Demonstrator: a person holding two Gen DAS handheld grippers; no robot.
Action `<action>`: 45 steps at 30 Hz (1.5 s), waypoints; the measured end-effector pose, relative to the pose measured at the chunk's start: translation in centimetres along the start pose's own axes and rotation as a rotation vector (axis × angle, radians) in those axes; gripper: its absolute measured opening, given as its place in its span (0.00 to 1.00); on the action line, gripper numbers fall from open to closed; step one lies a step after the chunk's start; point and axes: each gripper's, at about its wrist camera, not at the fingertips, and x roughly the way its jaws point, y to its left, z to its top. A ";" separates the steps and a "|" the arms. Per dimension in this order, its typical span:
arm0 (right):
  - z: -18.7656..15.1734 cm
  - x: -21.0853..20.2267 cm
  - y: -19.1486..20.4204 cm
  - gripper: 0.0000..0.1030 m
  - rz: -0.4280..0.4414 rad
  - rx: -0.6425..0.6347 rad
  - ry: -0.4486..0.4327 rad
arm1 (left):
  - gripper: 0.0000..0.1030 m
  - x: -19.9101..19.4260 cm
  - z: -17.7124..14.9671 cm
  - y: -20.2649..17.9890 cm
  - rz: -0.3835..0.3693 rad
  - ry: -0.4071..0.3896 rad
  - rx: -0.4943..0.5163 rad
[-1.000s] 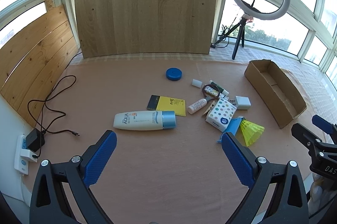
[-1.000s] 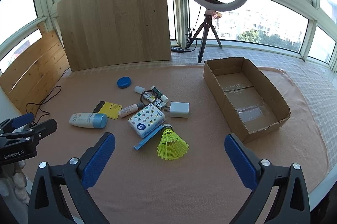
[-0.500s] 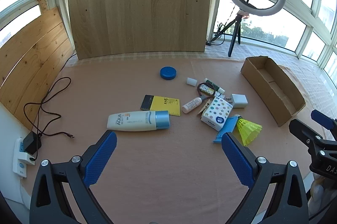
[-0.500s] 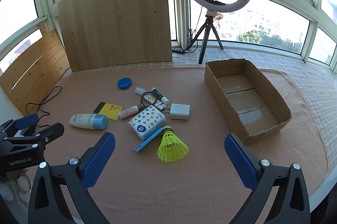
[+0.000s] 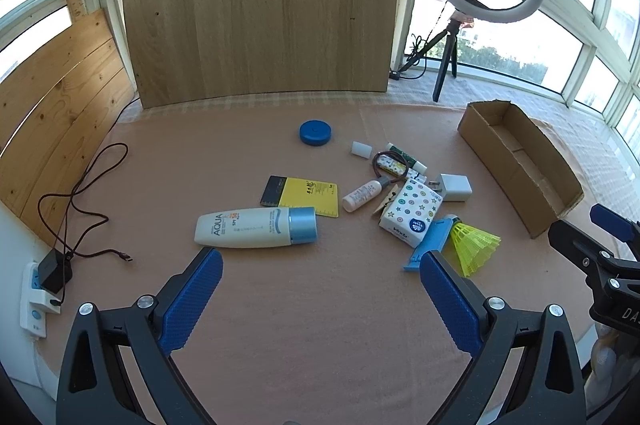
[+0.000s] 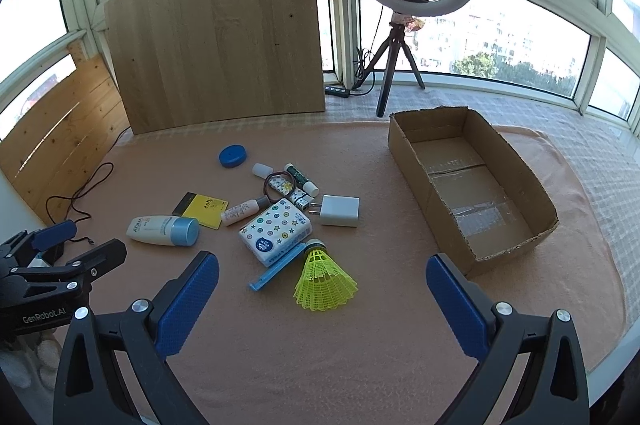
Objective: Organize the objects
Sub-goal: 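Move the right tool toward the star-print tissue pack, then grasp the star-print tissue pack with the right tool and lift it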
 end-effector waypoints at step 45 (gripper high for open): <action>4.5 19.6 0.2 0.41 0.250 0.057 0.406 | 0.76 4.1 -3.0 4.4 0.085 0.098 -0.083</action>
